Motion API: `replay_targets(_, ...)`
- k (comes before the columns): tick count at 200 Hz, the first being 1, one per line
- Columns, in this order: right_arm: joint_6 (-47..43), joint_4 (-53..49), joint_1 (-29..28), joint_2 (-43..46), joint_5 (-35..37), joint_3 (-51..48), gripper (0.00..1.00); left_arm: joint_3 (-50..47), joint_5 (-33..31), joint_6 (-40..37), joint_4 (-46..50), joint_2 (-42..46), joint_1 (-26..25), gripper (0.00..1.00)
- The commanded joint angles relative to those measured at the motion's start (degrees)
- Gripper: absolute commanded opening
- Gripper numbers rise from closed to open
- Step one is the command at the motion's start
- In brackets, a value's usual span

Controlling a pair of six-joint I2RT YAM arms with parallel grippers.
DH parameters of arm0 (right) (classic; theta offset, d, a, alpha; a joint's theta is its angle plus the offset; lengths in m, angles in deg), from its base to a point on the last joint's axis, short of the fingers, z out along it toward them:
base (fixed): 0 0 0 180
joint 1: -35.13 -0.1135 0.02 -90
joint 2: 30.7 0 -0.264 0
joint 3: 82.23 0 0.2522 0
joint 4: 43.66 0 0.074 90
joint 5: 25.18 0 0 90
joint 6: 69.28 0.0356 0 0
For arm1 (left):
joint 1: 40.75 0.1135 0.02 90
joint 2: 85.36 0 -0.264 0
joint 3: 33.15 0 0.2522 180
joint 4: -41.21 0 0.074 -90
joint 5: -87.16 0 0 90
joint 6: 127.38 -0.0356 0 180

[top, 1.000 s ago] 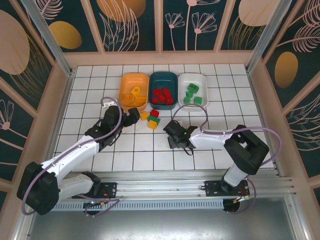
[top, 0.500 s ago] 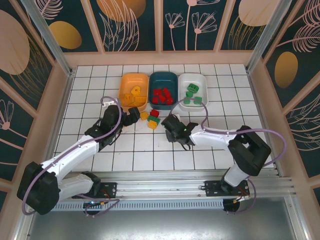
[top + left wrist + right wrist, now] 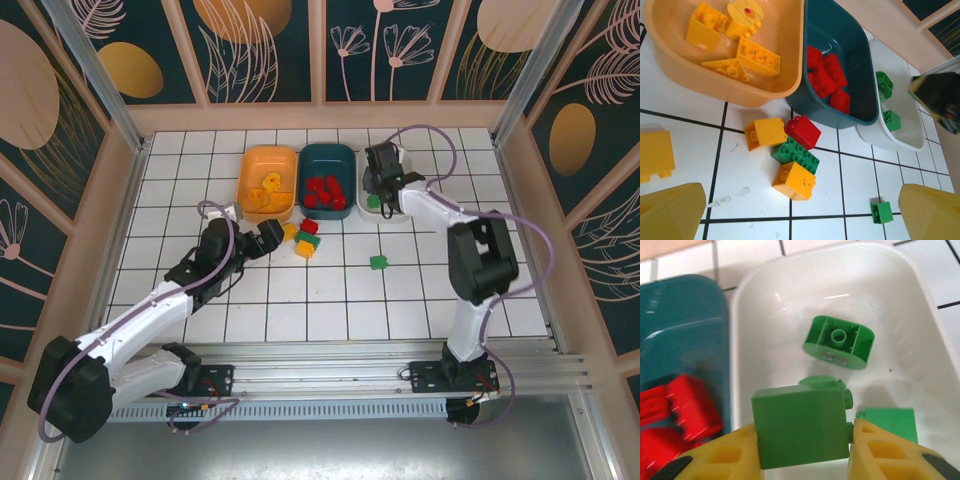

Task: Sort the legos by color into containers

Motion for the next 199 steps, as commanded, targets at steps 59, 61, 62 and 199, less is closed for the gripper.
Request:
replay_targets(59,1.7,-6.0,2.4,-2.4,-0.1,7.8,0.66,-0.8,-0.7,-0.9,3.0,4.7,0.3,0.98)
replay_targets(61,1.8,-5.9,2.1,-1.7,0.1,7.4,0.67,-0.6,-0.8,-0.9,3.1,4.5,0.2,0.99)
replay_targets(62,1.7,-5.8,2.1,-1.5,0.2,7.3,0.67,-0.5,-0.9,-0.9,3.1,4.5,0.2,0.99)
replay_targets(199,-5.6,6.3,-31.7,0.4,0.1,-10.3,0.63,-2.0,-9.0,3.0,10.6,6.5,7.7,0.98)
